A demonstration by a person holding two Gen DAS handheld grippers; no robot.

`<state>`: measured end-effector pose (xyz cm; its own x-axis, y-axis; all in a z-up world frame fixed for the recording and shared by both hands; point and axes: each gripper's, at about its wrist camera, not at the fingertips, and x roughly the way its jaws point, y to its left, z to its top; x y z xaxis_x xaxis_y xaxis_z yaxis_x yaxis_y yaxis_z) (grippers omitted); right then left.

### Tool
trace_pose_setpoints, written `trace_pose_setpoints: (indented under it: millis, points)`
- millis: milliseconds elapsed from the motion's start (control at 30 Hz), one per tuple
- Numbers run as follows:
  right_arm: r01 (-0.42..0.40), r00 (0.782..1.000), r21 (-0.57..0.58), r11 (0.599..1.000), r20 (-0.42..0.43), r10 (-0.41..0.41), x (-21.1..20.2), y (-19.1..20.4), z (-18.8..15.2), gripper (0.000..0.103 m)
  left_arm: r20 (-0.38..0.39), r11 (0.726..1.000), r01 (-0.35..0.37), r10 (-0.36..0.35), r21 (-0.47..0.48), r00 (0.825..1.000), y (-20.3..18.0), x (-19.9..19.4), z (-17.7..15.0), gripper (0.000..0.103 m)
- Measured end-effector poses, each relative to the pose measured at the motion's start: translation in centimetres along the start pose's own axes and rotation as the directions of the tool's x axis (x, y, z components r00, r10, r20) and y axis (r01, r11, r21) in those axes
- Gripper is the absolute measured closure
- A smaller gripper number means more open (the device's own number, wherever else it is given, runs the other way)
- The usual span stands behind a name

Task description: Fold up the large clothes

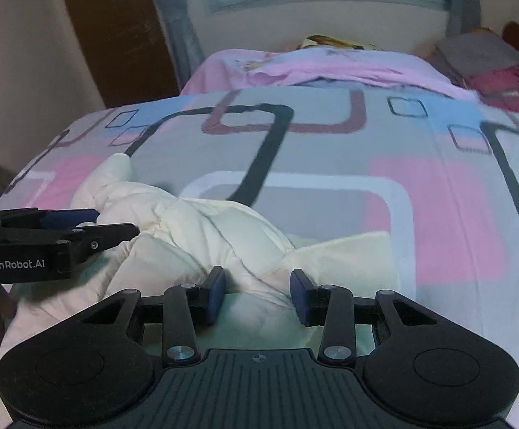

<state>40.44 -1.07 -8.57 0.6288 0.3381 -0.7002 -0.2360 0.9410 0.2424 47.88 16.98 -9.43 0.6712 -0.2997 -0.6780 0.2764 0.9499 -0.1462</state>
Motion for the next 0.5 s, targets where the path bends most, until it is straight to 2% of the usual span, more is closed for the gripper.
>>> trace_pose_setpoints:
  millis: [167,300,433,500]
  points:
    - [0.004,1.000,0.008,1.000,-0.010,-0.004,-0.9,-0.2,-0.1,0.064,-0.023,0.999,-0.020,0.021,0.045,1.000,-0.4,0.3,-0.4,0.034]
    - [0.012,1.000,0.028,1.000,0.010,-0.012,-3.0,0.0,0.5,0.064,-0.033,0.998,-0.037,0.039,0.058,0.999,-0.8,-1.2,-0.1,0.034]
    - [-0.050,0.995,0.001,0.999,0.087,0.049,-7.0,1.3,0.6,0.064,0.002,0.998,-0.028,0.028,0.056,1.000,-1.3,-4.4,-0.4,0.034]
    - [-0.073,0.993,-0.023,0.997,0.090,0.075,-8.4,1.9,0.3,0.064,0.012,0.997,-0.035,0.034,0.071,0.999,-1.9,-5.9,-1.0,0.034]
